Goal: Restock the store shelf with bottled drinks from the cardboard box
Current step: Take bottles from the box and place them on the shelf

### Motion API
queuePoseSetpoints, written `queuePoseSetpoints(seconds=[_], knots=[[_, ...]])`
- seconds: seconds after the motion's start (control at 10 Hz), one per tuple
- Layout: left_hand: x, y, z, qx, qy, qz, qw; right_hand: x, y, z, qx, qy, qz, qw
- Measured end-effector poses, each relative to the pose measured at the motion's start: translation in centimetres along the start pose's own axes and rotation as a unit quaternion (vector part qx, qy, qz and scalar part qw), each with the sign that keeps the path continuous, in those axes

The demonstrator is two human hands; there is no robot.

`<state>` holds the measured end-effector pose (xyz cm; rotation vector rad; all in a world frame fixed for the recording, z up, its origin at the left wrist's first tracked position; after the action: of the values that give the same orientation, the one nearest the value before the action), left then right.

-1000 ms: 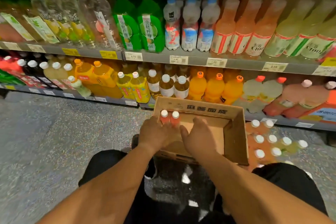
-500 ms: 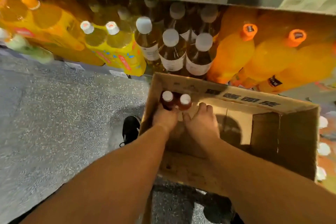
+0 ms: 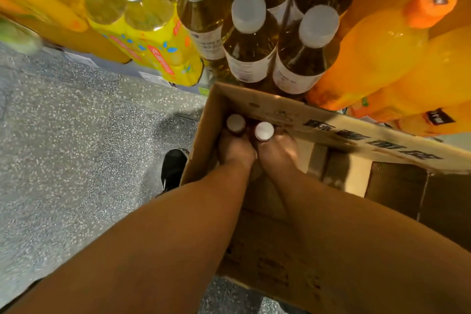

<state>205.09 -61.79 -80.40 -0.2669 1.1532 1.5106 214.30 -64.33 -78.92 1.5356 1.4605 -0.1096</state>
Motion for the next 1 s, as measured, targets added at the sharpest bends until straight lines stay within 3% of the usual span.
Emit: queuePoseSetpoints(seconds=[0.1, 0.4, 0.5, 0.7, 0.8, 0.9, 1.0], knots=[[-2.2, 0.6, 0.6, 0.02, -0.022, 0.017, 0.999, -1.8, 0.9, -0.1, 0.051, -0.028, 0.042, 0.997], [-10.2, 4.8, 2.1, -0.008, -0.112, -0.06, 0.992, -9.3, 5.7, -2.4, -0.018, -0.047, 0.067, 0.996], [-12.8, 6.8, 2.6, 0.017, -0.112, -0.048, 0.992, -12.4, 7.0, -3.4, -0.045, -0.032, 0.088, 0.995], [-17.8, 10.5, 4.3, 0.05, -0.197, -0.042, 0.978, -19.4, 10.1, -6.0, -0.003, 0.022, 0.12, 0.993], [-21.8, 13.4, 6.1, 0.07, -0.228, -0.044, 0.97, -23.1, 12.3, -7.4, 0.094, 0.036, 0.128, 0.987], [-26.0, 16.6, 7.9, 0.101, -0.262, -0.013, 0.96, -27.8, 16.0, -9.5, 0.073, 0.041, 0.131, 0.988], [-30.6, 19.7, 9.9, 0.116, -0.329, 0.008, 0.937, -33.1, 19.8, -11.9, 0.004, 0.114, 0.212, 0.971]])
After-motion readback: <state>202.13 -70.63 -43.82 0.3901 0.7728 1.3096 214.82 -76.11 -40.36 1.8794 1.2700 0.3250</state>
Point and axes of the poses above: each hand's wrist, its own x-axis towards the middle knuckle, its own y-axis out of the back of the hand, z = x × y, the point moved 1 cm from there along x, towards the middle knuckle, and after that the axes turned 4 degrees about -z, right-handed, at the moved point
